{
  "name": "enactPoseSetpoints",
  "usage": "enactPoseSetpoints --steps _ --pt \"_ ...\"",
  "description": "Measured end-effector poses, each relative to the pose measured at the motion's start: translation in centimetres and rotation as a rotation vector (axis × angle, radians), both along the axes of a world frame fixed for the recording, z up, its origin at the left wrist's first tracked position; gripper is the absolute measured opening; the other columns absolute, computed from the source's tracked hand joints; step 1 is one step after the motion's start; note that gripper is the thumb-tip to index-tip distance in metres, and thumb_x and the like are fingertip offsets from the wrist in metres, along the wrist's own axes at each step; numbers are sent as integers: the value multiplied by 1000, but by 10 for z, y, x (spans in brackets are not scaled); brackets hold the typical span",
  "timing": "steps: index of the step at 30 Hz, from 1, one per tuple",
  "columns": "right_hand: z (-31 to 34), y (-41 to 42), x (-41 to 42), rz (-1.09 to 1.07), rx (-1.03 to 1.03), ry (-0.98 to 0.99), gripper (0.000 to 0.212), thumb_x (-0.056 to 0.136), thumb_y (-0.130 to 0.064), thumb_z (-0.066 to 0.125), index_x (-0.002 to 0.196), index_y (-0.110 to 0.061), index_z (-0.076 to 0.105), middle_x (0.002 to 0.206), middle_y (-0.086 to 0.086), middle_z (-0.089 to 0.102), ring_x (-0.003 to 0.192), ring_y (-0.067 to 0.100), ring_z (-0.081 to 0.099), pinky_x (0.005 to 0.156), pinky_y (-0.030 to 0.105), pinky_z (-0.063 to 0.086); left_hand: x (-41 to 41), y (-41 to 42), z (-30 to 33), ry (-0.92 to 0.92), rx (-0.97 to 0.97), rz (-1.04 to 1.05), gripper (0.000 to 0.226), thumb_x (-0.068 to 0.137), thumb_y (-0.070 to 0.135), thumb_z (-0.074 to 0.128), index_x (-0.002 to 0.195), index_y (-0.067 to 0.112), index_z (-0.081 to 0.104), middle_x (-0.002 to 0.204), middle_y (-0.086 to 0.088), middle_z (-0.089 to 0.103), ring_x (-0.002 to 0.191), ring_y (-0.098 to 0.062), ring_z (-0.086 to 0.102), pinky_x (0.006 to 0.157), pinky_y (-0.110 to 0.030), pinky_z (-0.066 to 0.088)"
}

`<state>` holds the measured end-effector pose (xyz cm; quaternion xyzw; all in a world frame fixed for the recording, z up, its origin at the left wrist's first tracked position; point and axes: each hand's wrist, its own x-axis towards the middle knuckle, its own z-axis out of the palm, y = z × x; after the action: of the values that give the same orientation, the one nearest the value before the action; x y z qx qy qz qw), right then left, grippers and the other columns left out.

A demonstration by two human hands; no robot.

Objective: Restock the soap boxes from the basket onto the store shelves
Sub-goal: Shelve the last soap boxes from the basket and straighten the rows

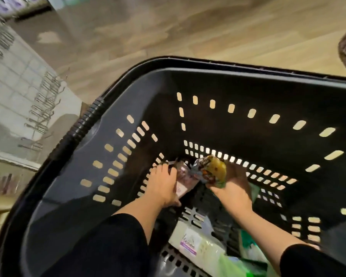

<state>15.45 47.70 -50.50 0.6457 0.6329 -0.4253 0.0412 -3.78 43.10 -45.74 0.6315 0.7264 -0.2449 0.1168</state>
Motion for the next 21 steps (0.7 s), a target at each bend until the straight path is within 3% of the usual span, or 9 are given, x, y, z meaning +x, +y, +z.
enactPoseSetpoints --steps 4,7,11,15,20,21 --pt "-10 2 -14 16 -24 -5 58 82 -66 55 108 -15 62 104 5 64 95 24 61 80 32 50 8 -1 -17 112 -14 42 92 65 71 70 130 14 40 130 -14 46 123 -32 41 115 -49 19" --pt "-15 6 -23 15 -61 -19 53 84 -64 54 100 -14 63 106 6 65 99 27 61 83 33 50 8 -1 -25 158 42 107 82 70 65 70 127 13 44 126 -11 49 119 -30 44 113 -48 20" --pt "-18 11 -33 32 14 73 59 87 -55 54 129 -14 55 128 9 58 118 29 53 100 40 43 5 0 -29 154 51 146 77 70 63 71 124 13 47 124 -9 47 117 -28 44 104 -45 25" --pt "-22 16 -46 -16 282 51 81 74 -47 73 138 -15 36 138 9 41 127 27 40 107 44 36 2 0 -32 112 73 162 81 68 69 69 125 15 47 127 -11 47 120 -29 42 107 -46 24" --pt "-12 32 -42 121 451 -70 69 73 -43 76 128 -13 46 129 10 42 117 28 40 98 40 41 -5 4 -30 91 86 144 77 70 70 65 123 15 49 129 -10 49 122 -29 42 108 -46 22" --pt "-6 30 -40 124 388 -43 61 77 -42 74 125 -13 49 128 10 44 116 28 43 95 38 43 -4 6 -27 81 89 148 76 72 70 64 122 15 49 128 -10 49 122 -28 42 108 -45 23"
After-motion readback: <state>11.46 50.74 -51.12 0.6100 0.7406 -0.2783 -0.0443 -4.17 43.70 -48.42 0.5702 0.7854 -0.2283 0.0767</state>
